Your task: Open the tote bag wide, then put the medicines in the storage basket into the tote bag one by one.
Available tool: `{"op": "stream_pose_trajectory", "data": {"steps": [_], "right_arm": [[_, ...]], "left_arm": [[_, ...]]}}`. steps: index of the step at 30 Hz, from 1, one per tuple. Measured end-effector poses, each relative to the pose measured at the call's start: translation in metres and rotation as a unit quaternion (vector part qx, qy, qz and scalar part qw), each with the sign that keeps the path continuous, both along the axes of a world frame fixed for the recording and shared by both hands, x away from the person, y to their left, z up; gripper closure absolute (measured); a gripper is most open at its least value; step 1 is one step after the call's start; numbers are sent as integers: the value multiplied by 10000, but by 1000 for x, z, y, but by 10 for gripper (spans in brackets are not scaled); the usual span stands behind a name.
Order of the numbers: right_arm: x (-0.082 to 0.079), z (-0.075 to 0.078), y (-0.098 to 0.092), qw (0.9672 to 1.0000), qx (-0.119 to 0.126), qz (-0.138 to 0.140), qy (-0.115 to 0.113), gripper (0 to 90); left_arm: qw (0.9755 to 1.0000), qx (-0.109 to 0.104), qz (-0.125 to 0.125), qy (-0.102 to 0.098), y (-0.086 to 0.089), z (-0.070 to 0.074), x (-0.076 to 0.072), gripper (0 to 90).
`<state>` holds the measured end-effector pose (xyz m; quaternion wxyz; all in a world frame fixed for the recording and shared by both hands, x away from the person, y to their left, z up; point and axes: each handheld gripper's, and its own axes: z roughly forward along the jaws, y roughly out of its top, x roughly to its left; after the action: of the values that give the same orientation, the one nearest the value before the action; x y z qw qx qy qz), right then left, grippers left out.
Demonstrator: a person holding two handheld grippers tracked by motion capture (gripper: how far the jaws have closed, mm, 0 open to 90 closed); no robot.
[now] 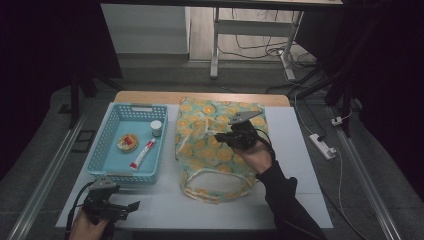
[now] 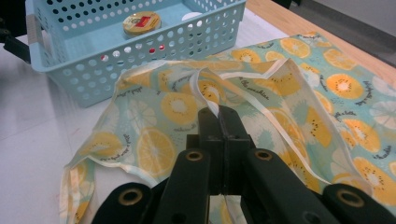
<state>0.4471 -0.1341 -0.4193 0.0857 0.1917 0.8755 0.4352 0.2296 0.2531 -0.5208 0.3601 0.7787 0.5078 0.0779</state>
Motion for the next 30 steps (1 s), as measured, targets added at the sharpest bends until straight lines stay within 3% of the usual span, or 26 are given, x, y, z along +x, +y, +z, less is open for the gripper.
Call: {"op": "stream_pose_trajectory", "data": {"steps": [12,19,30], "right_arm": [[2,1,-3,10000,56,-34,-6,900],[2,-1,-3,10000,44,-34,-9,900],[2,-1,-3,10000,19,-8,-15,900]], "left_arm": [[10000,-28,7,14,1,0,0,0],[9999,-46,67,-144,2,2,-1,0],[9996,-72,169,-191,6,6,-3,0]]}}
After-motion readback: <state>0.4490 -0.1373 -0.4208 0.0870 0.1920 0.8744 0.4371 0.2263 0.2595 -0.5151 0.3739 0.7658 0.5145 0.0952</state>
